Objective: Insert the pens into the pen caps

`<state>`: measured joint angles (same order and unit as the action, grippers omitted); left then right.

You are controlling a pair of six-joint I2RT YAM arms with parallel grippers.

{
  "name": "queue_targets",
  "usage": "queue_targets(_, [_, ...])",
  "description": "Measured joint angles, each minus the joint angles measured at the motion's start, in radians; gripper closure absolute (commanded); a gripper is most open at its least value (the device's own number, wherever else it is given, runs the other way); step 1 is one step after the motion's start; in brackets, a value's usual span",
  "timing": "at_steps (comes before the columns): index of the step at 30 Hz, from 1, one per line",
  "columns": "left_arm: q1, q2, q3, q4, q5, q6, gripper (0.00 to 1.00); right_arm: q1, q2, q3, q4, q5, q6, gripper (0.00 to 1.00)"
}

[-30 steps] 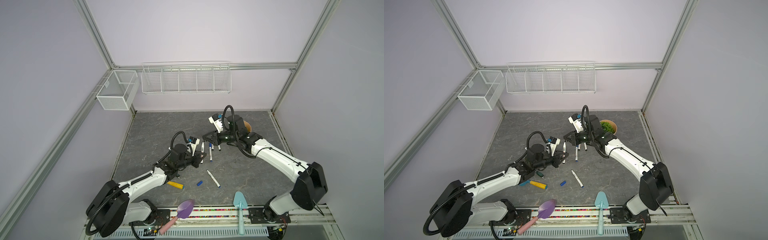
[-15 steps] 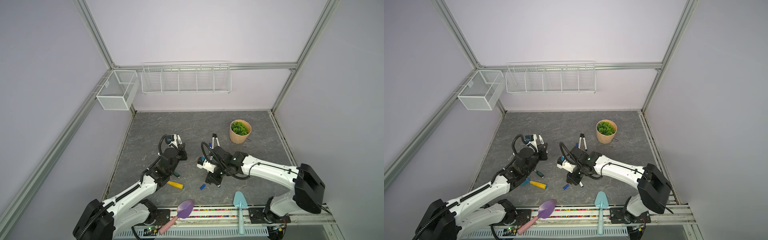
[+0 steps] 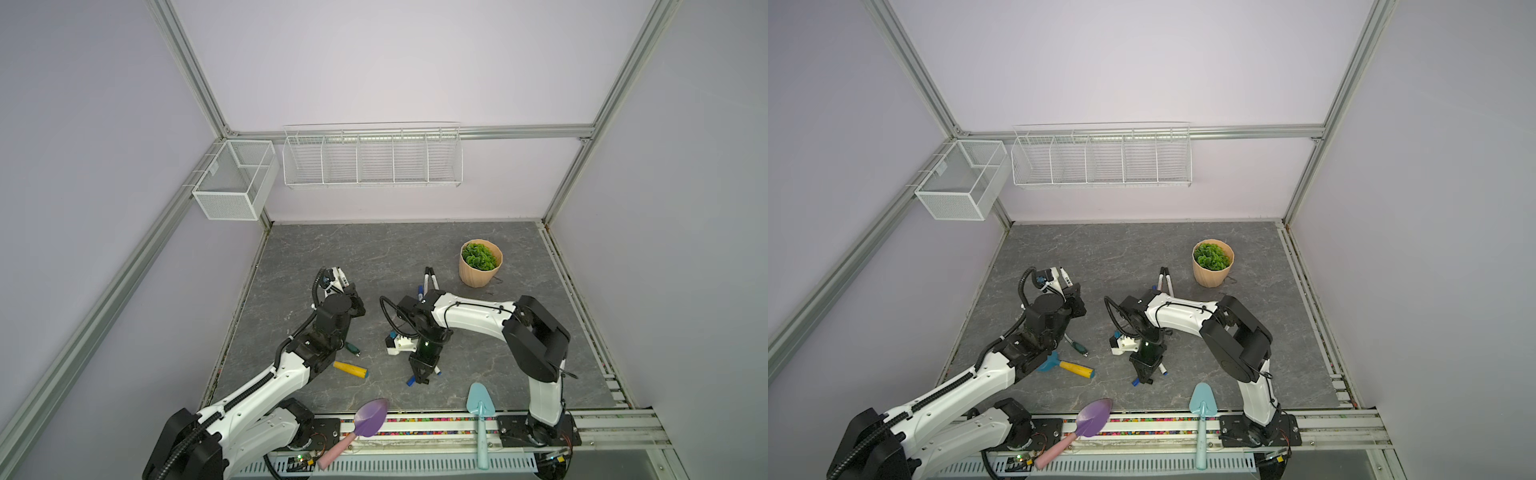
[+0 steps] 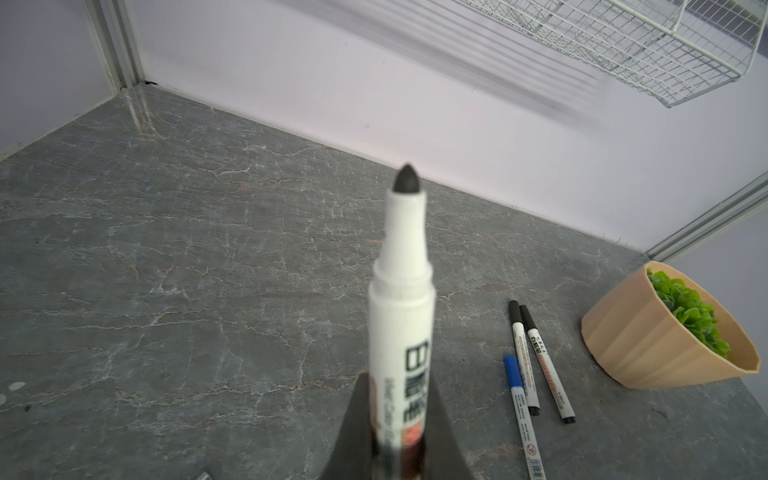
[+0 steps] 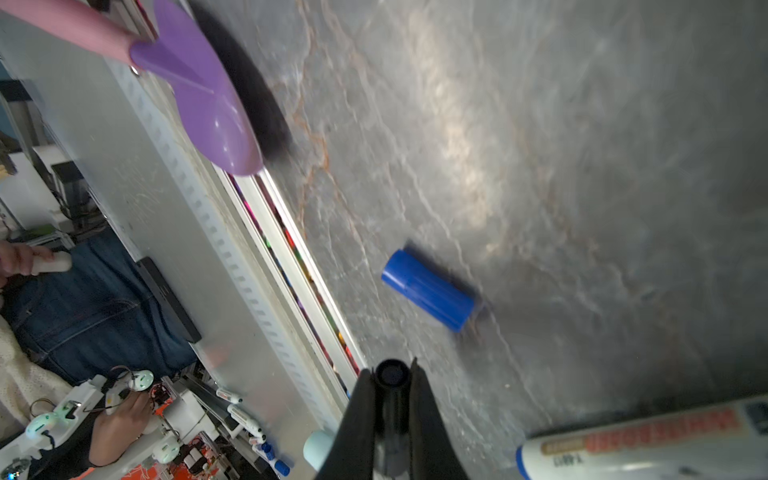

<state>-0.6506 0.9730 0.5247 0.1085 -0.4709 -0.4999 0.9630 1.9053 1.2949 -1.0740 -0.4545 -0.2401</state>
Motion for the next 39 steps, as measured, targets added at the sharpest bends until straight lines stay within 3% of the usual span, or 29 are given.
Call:
queue_targets(6, [0.0, -0.058, -0.001, -0.047, -0.035, -0.011, 1.0, 0.071, -0.107, -0.07, -0.053, 0.034, 0.014, 0.93])
queue_targets(14, [0.003, -0.08, -0.002, -0.058, -0.053, 0.049, 1.0, 0.074, 0.103, -0.049, -0.059, 0.005, 0.015, 0.93])
queue_targets(20, [0.016, -0.083, -0.043, -0.03, -0.048, 0.09, 1.0, 0.073, 0.113, -0.04, -0.038, -0.035, 0.014, 0.93])
queue_targets(34, [0.016, -0.179, -0.106, -0.039, -0.009, 0.04, 1.0, -0.082, 0.086, 0.023, 0.127, 0.032, 0.068, 0.93])
queue_targets(39, [0.016, -0.218, -0.107, -0.059, 0.0, 0.014, 1.0, -0.063, 0.041, 0.049, 0.161, 0.058, 0.068, 0.93])
